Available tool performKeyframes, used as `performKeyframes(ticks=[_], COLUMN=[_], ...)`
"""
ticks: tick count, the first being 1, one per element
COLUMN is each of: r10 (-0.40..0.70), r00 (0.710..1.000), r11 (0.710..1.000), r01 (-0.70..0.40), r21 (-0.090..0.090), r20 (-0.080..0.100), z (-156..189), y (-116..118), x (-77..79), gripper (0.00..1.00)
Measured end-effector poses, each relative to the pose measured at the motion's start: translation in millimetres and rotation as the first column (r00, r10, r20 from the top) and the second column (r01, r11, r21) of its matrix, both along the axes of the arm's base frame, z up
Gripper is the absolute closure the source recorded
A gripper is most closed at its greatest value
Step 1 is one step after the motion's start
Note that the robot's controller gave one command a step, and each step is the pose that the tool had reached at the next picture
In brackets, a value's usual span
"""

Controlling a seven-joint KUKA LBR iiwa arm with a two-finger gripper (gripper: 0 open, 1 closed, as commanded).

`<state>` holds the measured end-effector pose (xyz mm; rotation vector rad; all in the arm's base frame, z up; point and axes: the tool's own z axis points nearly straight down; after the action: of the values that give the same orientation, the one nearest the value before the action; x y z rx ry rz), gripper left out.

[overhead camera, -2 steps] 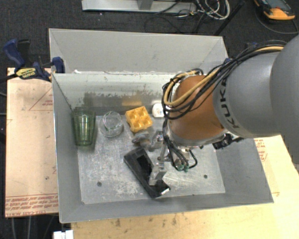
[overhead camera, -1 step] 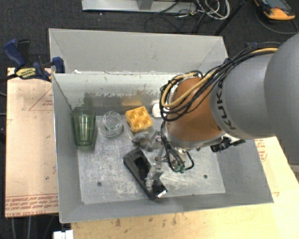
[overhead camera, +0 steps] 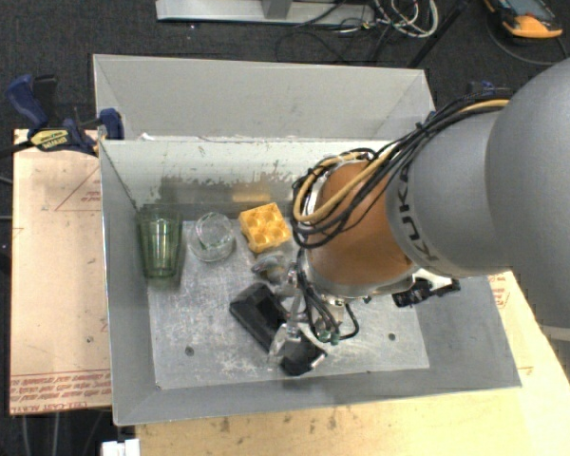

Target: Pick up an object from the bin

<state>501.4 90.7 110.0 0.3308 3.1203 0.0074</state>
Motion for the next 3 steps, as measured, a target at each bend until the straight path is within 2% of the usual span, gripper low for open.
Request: performKeyframes(ticks=[1,2,3], r10=[-0.081,-0.277,-0.277], r00=[0.997,0.961,0.961], r11=[0.997,0.961,0.961], r01=[0.081,0.277,0.277], r21=[0.002,0.000,0.000], r20=[-0.003,0.009,0.009], z=[-37.1,-34.1,-34.1], y=[-5.9,-3.7,-3.7], x=[3.7,-12.8,-12.8], gripper=[0.00,1.00,1.00])
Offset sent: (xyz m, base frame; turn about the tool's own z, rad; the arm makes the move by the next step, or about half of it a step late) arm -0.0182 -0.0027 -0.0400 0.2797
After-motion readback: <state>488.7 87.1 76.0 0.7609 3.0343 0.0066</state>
